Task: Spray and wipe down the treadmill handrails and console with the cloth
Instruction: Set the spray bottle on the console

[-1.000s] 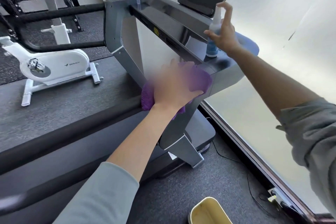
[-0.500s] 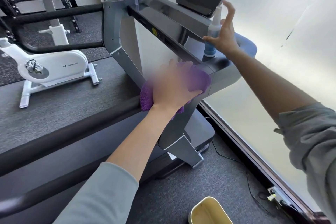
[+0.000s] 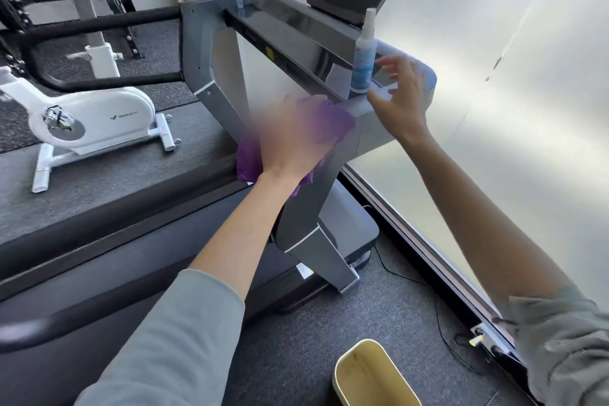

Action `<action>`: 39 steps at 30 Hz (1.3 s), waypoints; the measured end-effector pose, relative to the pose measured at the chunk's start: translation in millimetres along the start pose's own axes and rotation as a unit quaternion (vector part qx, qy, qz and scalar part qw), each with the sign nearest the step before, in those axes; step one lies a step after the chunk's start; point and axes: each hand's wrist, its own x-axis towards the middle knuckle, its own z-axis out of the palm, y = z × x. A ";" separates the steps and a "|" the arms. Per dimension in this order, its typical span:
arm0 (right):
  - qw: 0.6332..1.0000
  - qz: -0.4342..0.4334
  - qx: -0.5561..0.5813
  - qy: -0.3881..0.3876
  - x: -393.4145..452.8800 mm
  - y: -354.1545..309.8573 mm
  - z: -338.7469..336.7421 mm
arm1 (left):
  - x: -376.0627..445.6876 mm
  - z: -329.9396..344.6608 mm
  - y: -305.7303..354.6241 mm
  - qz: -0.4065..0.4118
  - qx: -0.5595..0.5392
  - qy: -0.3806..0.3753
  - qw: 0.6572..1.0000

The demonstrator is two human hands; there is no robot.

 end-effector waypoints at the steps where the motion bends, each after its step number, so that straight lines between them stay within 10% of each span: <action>1: 0.999 0.011 0.030 -0.003 -16.4 -4.2 -4.7 | -4.9 -4.4 2.5 -0.007 -0.016 0.013 1.000; 7: 0.938 0.127 0.277 -0.168 -128.9 -36.9 -30.0 | -44.2 -35.3 23.9 -0.024 -0.174 0.090 0.980; 12: 0.891 0.131 0.371 -0.226 -204.9 -61.5 -33.7 | -87.5 -40.5 31.2 -0.030 -0.314 0.005 0.949; 19: 0.926 0.212 0.289 -0.114 -273.0 -67.1 -15.2 | -141.8 -26.6 23.6 -0.071 -0.456 -0.291 0.838; 26: 0.915 0.313 0.255 -0.006 -333.9 -28.9 -57.7 | -172.1 12.9 25.2 -0.050 -0.585 -0.485 0.648; 32: 0.897 0.395 0.200 0.013 -392.2 41.5 -93.7 | -222.9 93.0 44.7 -0.056 -0.459 -0.632 0.622; 39: 0.875 0.479 0.055 -0.045 -471.7 149.5 -82.6 | -310.3 203.2 78.0 0.005 -0.312 -0.611 0.727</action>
